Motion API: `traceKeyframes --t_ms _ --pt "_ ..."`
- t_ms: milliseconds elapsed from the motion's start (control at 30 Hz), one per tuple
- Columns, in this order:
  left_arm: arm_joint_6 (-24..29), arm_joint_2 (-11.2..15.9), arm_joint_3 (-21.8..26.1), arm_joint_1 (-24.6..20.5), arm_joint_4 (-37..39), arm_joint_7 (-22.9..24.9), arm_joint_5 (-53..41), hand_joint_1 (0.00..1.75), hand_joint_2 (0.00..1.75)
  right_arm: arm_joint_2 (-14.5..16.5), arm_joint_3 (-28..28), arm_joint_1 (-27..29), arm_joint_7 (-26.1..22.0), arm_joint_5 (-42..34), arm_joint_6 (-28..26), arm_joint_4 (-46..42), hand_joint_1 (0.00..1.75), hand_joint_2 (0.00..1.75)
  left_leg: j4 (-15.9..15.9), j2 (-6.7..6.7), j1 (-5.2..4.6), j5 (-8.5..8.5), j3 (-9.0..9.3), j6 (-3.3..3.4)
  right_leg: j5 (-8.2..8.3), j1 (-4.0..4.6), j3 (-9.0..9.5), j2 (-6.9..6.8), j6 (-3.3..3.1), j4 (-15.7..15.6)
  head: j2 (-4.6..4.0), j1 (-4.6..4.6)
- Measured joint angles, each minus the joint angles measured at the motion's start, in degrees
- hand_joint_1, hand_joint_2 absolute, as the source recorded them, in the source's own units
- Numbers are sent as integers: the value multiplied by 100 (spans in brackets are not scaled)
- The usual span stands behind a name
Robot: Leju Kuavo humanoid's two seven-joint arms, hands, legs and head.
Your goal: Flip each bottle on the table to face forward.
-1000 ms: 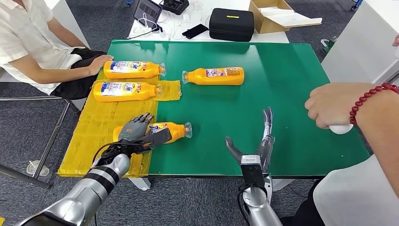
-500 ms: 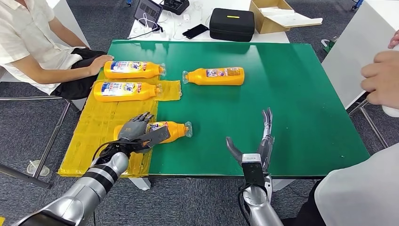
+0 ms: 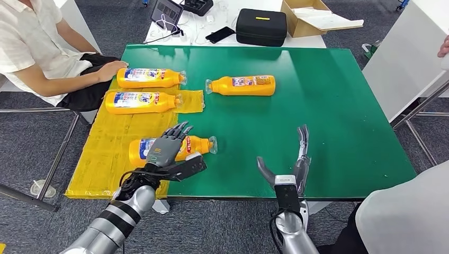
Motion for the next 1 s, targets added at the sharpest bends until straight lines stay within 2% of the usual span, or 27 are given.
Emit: traceKeyframes --t_ms 333,467,533,600,667,733,833,900,1000 --pt "1 69 -181 117 -387 -4 -27 0 175 -16 -12 27 0 -8 0 0 0 175 0 0 0 1 0 0 0 0 0 0 0 0 1 0" --pt "2 86 -194 136 -451 -37 -16 0 0 -20 -12 31 0 -19 8 -1 0 175 0 0 0 0 0 0 0 0 0 0 0 0 0 0" --pt "-19 107 -213 185 -547 -116 100 0 0 -20 -21 38 0 -88 118 -2 0 175 0 0 0 0 0 0 0 0 0 0 0 0 1 0" --pt "-98 139 -232 307 -734 -217 426 0 87 -15 -62 60 0 -177 412 -2 0 175 0 1 0 -1 0 0 0 0 0 0 0 0 1 -1" --pt "-176 170 -237 526 -988 -335 916 0 175 -11 -123 98 0 -145 763 -2 0 87 0 2 0 -3 -1 -1 -2 0 0 0 -1 0 1 -1" --pt "-214 185 -231 808 -1256 -489 1481 0 175 -12 -155 128 1 42 1031 2 0 0 0 3 0 -6 -2 -2 -4 0 -2 1 -2 0 0 1" --pt "-252 108 -159 1311 -1664 -641 2403 0 175 -25 -167 114 183 582 1530 108 0 0 0 3 0 -12 -4 -2 -7 0 -5 1 0 -1 1 0" --pt "-262 -23 -92 1621 -1852 -551 2922 0 175 -37 -178 77 435 823 2093 242 0 0 0 0 0 -14 -7 -1 -12 -1 -5 0 6 -2 1 1" --pt "-184 -226 22 1899 -1920 -392 3627 0 175 -15 -224 17 628 449 3180 388 0 0 0 -4 -1 -12 -10 2 -14 -2 -5 0 11 -3 0 1"
